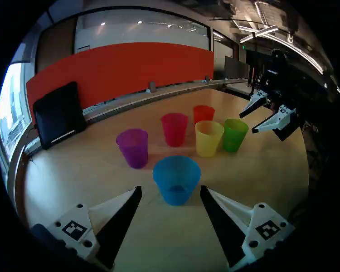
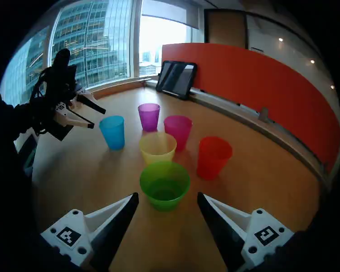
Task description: Pour water
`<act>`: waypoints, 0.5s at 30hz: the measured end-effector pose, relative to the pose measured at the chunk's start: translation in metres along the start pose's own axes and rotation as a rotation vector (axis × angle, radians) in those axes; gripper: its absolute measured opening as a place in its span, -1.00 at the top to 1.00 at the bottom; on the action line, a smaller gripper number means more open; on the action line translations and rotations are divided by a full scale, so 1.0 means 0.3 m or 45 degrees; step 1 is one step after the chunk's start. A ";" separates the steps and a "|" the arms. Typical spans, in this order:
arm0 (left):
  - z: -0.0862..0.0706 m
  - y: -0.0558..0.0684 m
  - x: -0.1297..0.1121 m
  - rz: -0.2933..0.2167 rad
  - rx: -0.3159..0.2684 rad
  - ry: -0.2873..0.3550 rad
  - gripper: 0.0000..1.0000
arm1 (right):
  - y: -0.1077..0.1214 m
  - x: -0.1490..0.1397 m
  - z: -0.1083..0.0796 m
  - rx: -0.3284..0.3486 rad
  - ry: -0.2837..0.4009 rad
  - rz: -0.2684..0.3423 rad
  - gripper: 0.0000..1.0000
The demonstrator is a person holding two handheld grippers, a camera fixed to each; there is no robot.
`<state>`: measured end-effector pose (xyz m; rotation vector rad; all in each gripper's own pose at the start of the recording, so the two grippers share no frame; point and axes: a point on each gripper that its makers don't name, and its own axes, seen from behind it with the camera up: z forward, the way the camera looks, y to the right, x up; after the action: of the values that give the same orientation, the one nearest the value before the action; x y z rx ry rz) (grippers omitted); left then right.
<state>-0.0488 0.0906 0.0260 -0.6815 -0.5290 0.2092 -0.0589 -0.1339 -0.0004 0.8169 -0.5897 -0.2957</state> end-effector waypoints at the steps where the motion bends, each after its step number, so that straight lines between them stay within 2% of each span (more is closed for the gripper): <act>1: 0.006 0.000 -0.004 0.000 -0.003 -0.006 -0.91 | 0.000 -0.003 0.007 0.002 -0.004 0.000 -1.00; 15: 0.083 0.021 -0.045 0.026 -0.043 -0.066 -0.91 | -0.003 -0.036 0.087 0.017 -0.040 -0.009 -1.00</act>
<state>-0.0735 0.1042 0.0330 -0.7163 -0.5763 0.2378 -0.0832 -0.1449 0.0087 0.8283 -0.6187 -0.3119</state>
